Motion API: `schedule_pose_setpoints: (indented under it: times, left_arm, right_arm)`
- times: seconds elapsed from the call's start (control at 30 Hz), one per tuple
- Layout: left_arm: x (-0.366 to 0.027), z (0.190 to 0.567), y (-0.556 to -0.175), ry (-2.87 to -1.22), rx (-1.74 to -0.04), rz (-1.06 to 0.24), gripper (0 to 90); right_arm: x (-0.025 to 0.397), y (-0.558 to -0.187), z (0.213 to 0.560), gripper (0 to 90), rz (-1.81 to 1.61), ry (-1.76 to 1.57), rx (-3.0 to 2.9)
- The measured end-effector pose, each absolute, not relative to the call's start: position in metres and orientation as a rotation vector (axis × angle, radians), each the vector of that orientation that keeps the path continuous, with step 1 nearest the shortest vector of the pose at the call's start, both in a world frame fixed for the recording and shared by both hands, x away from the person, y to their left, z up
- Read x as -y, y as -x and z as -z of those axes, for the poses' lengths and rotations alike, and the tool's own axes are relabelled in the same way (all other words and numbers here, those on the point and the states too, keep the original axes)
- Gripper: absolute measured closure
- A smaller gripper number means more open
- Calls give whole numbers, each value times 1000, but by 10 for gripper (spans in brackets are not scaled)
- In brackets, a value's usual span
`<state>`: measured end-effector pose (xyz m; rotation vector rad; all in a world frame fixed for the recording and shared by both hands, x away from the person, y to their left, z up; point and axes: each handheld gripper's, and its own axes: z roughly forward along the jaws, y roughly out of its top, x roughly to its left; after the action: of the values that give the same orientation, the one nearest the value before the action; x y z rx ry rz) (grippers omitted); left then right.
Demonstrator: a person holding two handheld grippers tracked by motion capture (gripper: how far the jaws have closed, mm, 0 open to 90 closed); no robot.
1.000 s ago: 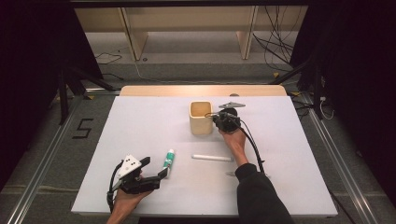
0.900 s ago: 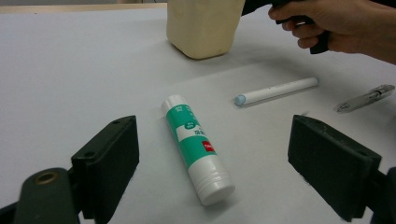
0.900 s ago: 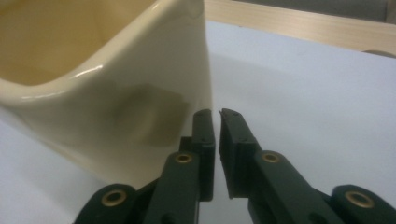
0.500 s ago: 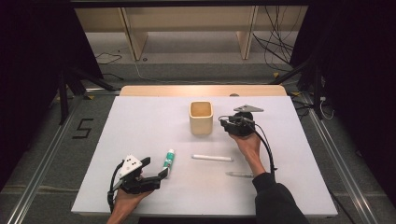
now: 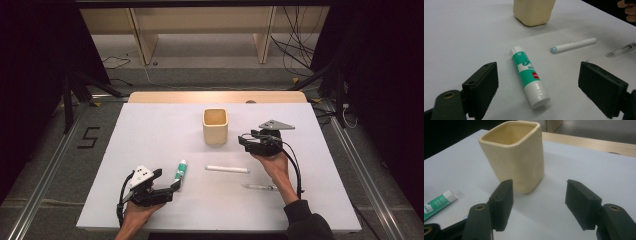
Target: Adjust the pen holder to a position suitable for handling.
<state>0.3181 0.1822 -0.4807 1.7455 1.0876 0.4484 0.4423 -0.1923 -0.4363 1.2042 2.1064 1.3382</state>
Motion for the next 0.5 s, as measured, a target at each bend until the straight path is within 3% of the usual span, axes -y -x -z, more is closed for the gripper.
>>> schedule_pose_setpoints:
  times: [0.5]
  left_arm:
    - [-177,482,-322,-1756,-1109,-430,162]
  right_arm:
    - [200,-412,435,336,-1407,-1149,-2111]
